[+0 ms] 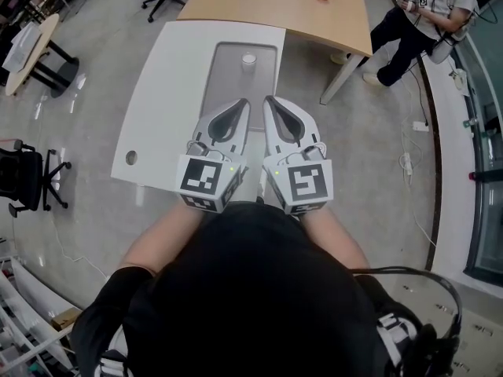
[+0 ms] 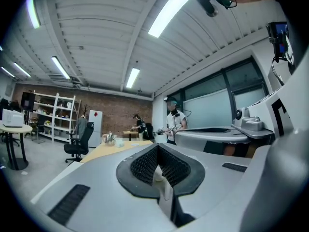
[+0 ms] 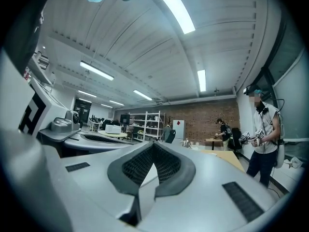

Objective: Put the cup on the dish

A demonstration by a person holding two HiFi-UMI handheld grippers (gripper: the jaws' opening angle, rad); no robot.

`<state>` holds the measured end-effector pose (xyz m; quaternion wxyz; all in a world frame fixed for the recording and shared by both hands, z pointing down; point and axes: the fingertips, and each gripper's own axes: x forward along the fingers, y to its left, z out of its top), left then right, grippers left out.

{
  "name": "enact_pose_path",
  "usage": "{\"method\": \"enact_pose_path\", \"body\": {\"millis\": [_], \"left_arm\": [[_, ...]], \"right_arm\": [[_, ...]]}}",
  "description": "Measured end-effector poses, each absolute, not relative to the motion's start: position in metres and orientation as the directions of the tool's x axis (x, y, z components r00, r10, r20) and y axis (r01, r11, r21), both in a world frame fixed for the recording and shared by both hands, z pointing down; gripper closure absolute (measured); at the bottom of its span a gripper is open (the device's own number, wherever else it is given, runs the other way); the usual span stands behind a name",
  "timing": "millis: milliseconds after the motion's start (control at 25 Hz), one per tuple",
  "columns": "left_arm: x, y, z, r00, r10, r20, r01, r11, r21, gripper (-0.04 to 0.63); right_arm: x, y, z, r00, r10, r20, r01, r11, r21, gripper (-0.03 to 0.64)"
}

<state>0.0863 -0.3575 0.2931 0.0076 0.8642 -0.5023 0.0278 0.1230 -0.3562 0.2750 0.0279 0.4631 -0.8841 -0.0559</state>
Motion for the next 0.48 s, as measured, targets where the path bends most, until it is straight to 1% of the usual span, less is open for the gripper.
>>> {"method": "enact_pose_path", "body": {"millis": [480], "left_arm": [[0.0876, -0.3545, 0.2862, 0.496, -0.867, 0.043, -0.867, -0.497, -0.018, 0.589]], "right_arm": [[0.1215, -0.3570, 0.2705, -0.576, -0.817, -0.005, -0.810, 0.570, 0.135, 0.604]]}}
